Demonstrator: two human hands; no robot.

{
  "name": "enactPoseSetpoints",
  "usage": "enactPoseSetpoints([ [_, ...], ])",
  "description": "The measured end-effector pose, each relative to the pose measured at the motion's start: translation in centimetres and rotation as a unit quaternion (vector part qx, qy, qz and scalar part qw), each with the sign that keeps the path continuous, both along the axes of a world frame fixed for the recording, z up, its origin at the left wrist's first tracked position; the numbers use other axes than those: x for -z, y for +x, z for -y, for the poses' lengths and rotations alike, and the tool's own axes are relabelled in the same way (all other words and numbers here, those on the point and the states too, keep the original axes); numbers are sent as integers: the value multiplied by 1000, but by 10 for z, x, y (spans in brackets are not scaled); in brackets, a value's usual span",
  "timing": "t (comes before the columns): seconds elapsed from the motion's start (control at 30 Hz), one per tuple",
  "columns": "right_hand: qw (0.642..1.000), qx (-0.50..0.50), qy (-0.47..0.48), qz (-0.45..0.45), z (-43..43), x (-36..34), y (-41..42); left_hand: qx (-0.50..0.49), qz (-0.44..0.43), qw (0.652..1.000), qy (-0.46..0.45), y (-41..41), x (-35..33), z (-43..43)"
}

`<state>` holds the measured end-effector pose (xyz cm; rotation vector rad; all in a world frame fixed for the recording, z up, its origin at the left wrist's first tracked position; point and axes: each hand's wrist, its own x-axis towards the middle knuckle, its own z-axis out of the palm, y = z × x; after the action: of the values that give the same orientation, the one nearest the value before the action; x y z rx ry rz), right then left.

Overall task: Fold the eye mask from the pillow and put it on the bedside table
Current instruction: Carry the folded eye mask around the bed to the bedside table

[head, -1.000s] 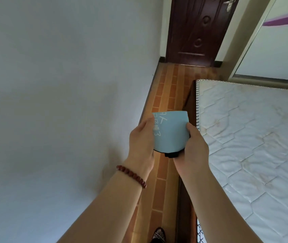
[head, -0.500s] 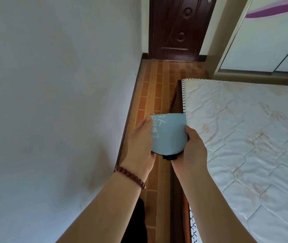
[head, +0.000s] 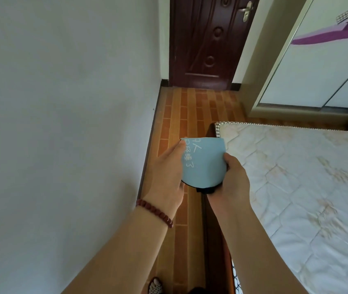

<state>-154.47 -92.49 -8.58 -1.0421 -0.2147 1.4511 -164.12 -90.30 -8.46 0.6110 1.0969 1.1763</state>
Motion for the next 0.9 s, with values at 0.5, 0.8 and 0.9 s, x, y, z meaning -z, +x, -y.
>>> enactPoseSetpoints([
  [0.5, 998, 45, -36, 12, -245, -2, 68, 30, -16, 999, -9, 70, -8, -244],
  [0.8, 999, 45, -28, 13, -381, -5, 116, 1, -11, 1000, -18, 119, -13, -378],
  [0.9, 999, 37, -14, 5, -424, 0, 119, 0, -10, 1000, -23, 121, -10, -422],
])
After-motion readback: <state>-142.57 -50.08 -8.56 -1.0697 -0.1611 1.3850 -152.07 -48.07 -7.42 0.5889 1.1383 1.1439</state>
